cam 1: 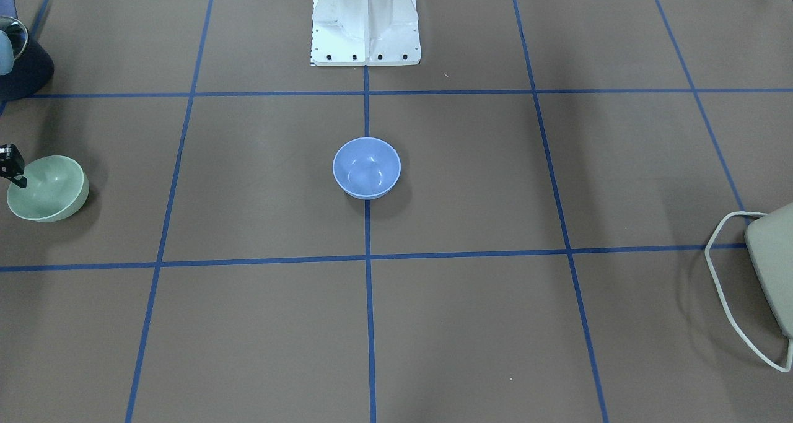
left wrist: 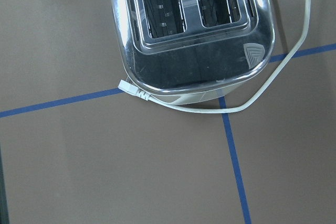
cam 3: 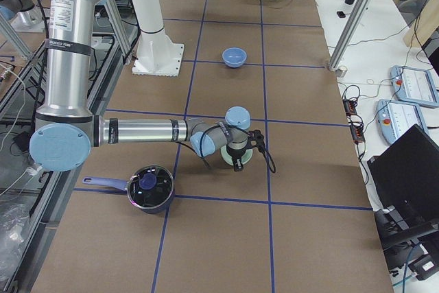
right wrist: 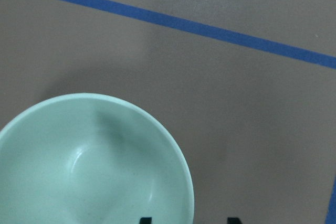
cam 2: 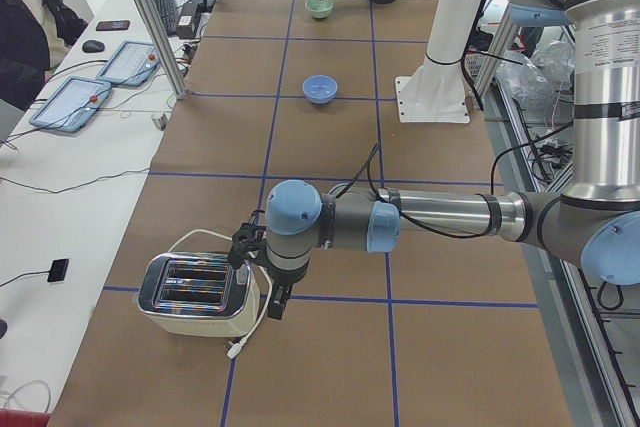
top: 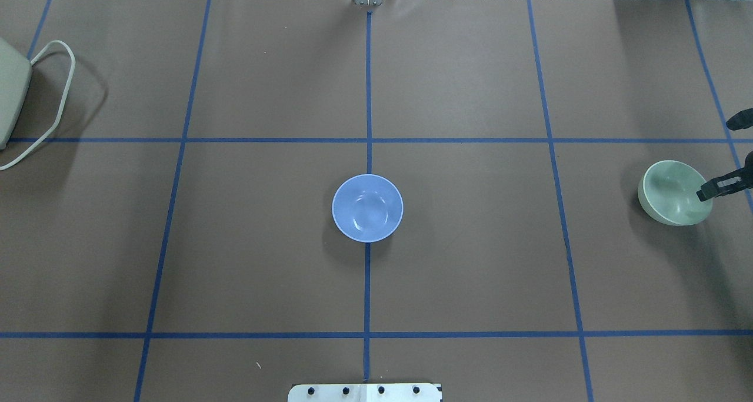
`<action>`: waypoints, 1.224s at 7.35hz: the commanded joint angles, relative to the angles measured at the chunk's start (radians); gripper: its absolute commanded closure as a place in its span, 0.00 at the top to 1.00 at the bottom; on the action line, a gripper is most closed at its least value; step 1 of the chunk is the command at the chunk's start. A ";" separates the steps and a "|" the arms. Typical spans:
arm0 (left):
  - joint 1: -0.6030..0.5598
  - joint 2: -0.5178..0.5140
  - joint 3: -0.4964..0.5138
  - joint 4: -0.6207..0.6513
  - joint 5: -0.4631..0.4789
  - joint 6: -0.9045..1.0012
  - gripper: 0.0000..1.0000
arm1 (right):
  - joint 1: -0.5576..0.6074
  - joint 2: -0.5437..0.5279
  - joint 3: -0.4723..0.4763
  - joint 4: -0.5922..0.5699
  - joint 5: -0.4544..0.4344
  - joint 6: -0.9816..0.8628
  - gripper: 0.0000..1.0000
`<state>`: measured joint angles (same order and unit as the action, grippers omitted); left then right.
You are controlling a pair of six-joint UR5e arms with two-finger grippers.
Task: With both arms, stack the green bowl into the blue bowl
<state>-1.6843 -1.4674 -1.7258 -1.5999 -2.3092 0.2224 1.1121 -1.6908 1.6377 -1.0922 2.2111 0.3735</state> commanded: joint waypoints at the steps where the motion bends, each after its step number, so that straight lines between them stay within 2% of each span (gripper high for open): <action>1: 0.000 -0.001 -0.001 0.000 0.001 0.000 0.98 | -0.002 0.002 -0.004 0.002 -0.001 -0.005 0.02; 4: 0.000 -0.001 0.000 0.000 0.001 0.000 0.98 | 0.000 0.002 0.001 0.002 -0.001 -0.007 0.00; 6: 0.000 -0.001 0.000 0.000 0.001 0.000 0.98 | 0.005 0.019 0.017 0.000 0.037 -0.005 0.00; 8: 0.000 0.001 0.002 0.000 -0.001 0.000 0.98 | 0.037 0.098 0.023 -0.009 0.110 0.022 0.00; 9: 0.000 0.001 0.002 0.000 -0.001 0.000 0.98 | 0.034 0.158 0.033 -0.014 0.113 0.109 0.00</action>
<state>-1.6843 -1.4667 -1.7247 -1.5999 -2.3096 0.2224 1.1436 -1.6013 1.6605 -1.0995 2.3053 0.4075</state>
